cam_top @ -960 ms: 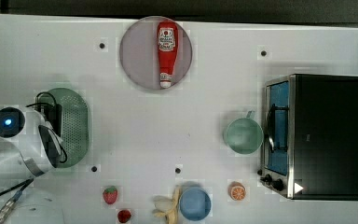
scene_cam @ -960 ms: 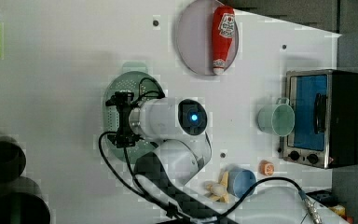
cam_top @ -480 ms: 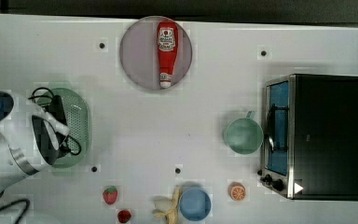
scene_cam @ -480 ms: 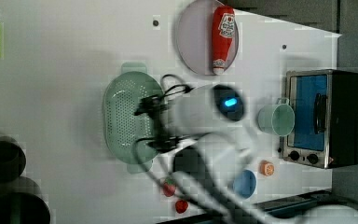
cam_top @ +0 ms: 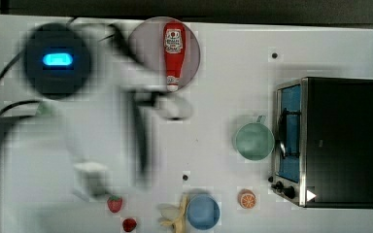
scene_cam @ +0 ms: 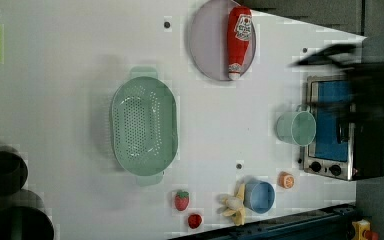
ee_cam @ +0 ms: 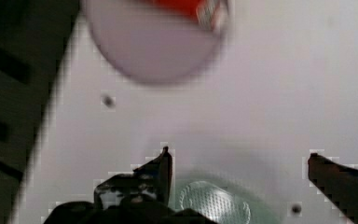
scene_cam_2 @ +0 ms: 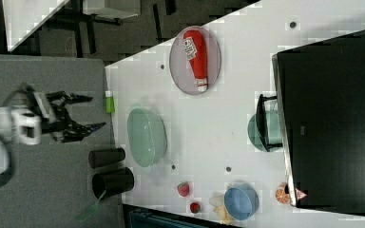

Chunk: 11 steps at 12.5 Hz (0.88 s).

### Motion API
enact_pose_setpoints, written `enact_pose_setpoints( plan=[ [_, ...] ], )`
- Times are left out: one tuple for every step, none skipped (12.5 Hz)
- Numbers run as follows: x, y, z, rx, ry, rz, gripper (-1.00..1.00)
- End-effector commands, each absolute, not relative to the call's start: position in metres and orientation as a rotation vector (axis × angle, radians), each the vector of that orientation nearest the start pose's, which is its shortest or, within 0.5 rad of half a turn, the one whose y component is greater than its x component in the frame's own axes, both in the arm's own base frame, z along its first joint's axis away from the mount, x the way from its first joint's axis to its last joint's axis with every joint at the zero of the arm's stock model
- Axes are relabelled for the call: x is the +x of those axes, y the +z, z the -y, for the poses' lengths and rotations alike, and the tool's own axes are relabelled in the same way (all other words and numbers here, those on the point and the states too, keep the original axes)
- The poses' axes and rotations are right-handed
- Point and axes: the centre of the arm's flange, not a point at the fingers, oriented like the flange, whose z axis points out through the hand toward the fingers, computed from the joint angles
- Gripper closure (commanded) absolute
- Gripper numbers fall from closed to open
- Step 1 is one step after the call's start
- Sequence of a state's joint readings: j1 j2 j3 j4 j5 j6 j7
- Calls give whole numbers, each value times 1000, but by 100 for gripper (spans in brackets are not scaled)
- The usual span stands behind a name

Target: Drag strainer right to left.

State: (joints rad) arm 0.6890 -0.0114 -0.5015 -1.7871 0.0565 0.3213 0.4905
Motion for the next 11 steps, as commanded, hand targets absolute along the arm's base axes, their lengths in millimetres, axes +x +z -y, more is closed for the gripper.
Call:
enact_pose_setpoints(
  plan=[
    [529, 575, 20, -2831, -7, -1342, -100],
    [518, 582, 46, -2847, 13, -1320, -100],
    [510, 586, 65, -2827, 30, -1324, -100],
    [505, 588, 76, -2807, 33, -1336, -100],
    [503, 587, 81, -2799, 43, -1344, -100],
    [502, 584, 82, -2799, 51, -1346, -100],
    [503, 581, 78, -2805, 58, -1340, -100],
    [504, 578, 76, -2813, 65, -1341, -100],
    [506, 575, 75, -2820, 72, -1344, -100],
    [508, 571, 73, -2827, 79, -1348, -100],
    [510, 568, 72, -2834, 86, -1351, -100]
  ],
)
